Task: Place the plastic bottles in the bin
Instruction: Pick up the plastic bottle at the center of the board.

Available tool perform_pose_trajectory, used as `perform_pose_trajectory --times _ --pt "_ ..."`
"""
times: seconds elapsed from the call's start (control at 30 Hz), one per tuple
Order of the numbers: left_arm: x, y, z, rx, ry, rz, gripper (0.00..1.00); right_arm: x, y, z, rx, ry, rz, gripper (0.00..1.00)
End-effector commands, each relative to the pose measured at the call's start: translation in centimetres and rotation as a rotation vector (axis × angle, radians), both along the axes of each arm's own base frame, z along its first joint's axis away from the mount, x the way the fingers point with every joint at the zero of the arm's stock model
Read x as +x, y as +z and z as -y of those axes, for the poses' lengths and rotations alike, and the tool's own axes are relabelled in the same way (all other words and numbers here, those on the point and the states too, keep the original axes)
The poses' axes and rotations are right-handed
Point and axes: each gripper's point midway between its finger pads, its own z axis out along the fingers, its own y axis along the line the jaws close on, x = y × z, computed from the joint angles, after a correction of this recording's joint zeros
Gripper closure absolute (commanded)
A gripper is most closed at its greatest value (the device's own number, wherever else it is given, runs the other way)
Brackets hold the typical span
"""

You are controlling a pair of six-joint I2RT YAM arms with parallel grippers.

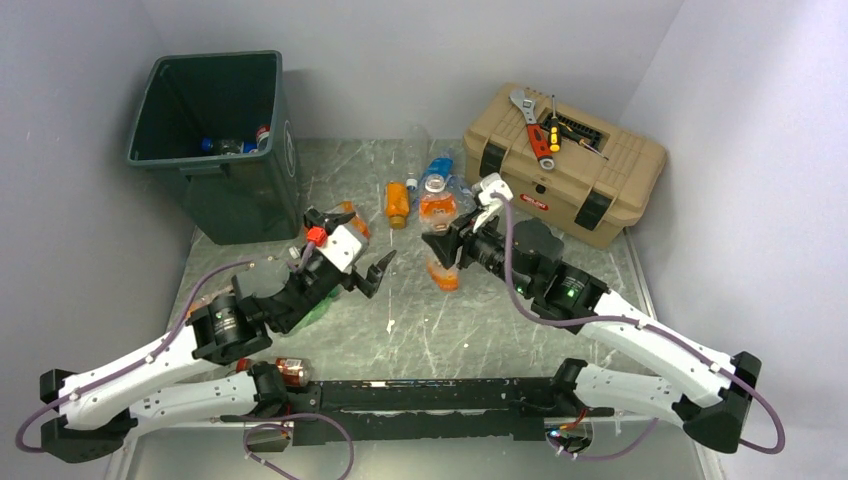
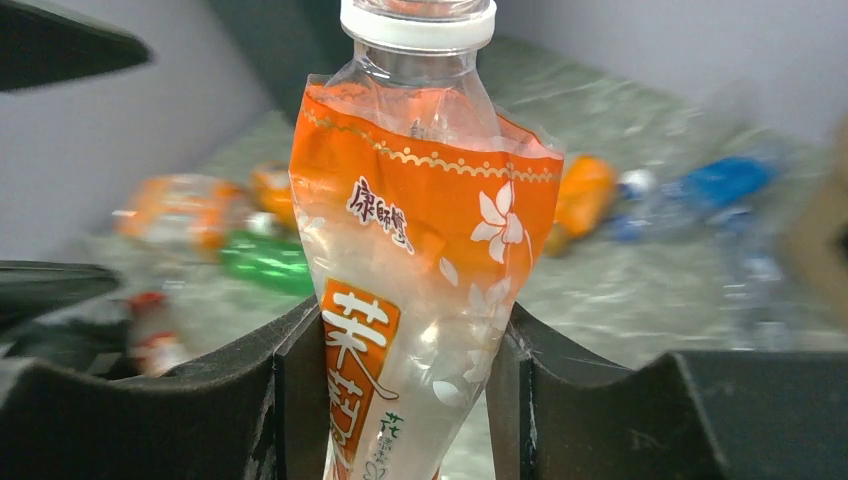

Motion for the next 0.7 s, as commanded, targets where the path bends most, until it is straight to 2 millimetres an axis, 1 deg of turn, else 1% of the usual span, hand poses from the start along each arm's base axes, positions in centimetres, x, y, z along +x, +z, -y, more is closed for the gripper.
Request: perform_pose_trajectory --times 0.0,0.13,0.23,0.27,0.3,0.37,0.47,0.57,0.67 --pt "0.0 2.4 -0.1 -0.118 0.010 -0.057 0.00 3.7 0.6 3.5 -0.292 -0.181 0.293 1.00" --pt "-0.7 3.8 -0.5 -0.212 -0.019 -0.085 0.01 3.4 -0.3 3.7 -0.313 -0.207 0.345 1.00" --pt "-1.3 5.3 -0.3 -0.310 -0.051 -0.137 0.00 1.8 -1.0 3.7 -0.273 -0.170 0.443 1.00" --pt "-1.5 5.5 0.1 -0.328 -0.071 -0.158 0.01 1.0 -1.2 3.6 -0.251 -0.151 0.469 1.00" --pt "-1.8 5.7 0.6 -0.342 -0.102 -0.182 0.01 0.4 -2.1 3.6 -0.240 -0.128 0.475 1.00" --pt "-2.4 5.8 2.1 -0.353 -0.170 -0.230 0.00 -0.6 -2.4 3.2 -0.208 -0.081 0.467 1.00" --pt "-2.3 4.9 4.5 -0.336 -0.239 -0.299 0.00 -1.7 -2.6 2.5 -0.161 -0.015 0.434 1.00" --pt "-2.2 3.4 6.7 -0.320 -0.320 -0.379 0.01 -2.8 -2.3 1.9 -0.109 0.037 0.410 1.00" --pt "-1.6 2.1 7.9 -0.330 -0.363 -0.445 0.01 -3.6 -1.7 1.7 -0.069 0.077 0.406 1.00"
